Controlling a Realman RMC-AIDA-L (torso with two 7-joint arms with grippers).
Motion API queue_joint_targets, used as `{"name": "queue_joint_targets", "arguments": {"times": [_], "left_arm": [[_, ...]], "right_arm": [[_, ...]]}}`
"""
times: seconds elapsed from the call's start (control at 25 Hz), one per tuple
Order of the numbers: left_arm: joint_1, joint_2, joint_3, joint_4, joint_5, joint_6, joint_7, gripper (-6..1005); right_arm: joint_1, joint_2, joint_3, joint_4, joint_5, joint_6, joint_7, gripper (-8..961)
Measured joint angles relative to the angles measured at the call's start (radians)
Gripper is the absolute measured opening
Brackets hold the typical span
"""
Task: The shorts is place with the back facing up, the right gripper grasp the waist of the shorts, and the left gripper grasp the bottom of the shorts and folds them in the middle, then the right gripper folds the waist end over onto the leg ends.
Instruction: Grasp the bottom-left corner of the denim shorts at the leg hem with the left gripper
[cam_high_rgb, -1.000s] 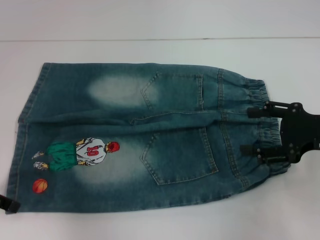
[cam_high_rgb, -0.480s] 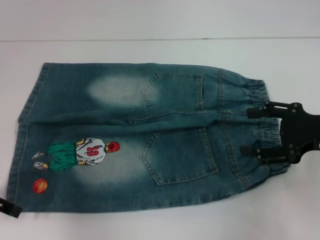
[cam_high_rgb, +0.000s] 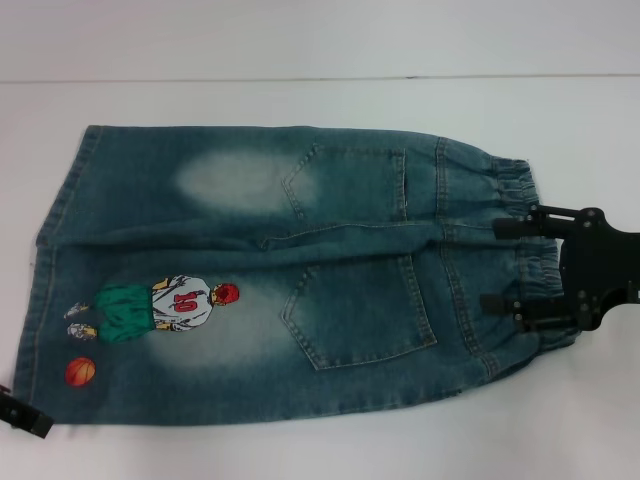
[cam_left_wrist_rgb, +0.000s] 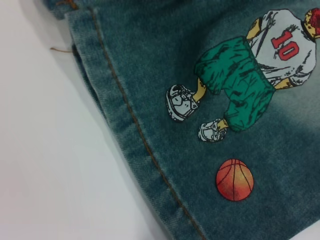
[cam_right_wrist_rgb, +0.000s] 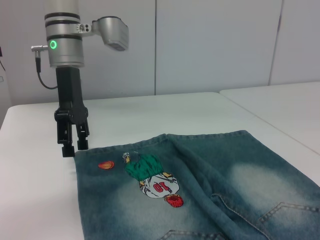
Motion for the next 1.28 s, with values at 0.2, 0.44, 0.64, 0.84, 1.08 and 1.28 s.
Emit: {"name": "queue_joint_targets", "arguments": {"times": [0.2, 0.44, 0.64, 0.84, 1.08, 1.28], "left_arm": [[-0.002, 0.001, 0.01, -0.001, 0.0, -0.006, -0.01, 842], [-0.003, 0.0, 0.026, -0.002, 0.0, -0.007, -0.02, 837], [-0.003, 0.0, 0.028, -0.002, 0.0, -0.008, -0.023, 813], [-0.003, 0.0, 0.034, -0.001, 0.0, -0.014, -0.024, 798], [-0.003, -0.004, 0.037, 0.003, 0.0, -0.047, -0.049, 769], [-0.011, -0.004, 0.031, -0.013, -0.001, -0.058, -0.048, 682]], "right_arm": [[-0.001, 0.0, 0.001, 0.0, 0.0, 0.0, 0.0, 911], [-0.002, 0.0, 0.003, 0.002, 0.0, 0.0, 0.0, 911], [-0.003, 0.0, 0.005, 0.003, -0.001, 0.0, -0.001, 911], [-0.003, 0.0, 0.005, 0.004, -0.002, 0.0, -0.001, 912], [-0.002, 0.0, 0.007, 0.007, -0.001, 0.002, -0.003, 912], [-0.002, 0.0, 0.008, 0.005, 0.0, 0.0, -0.003, 912]]}}
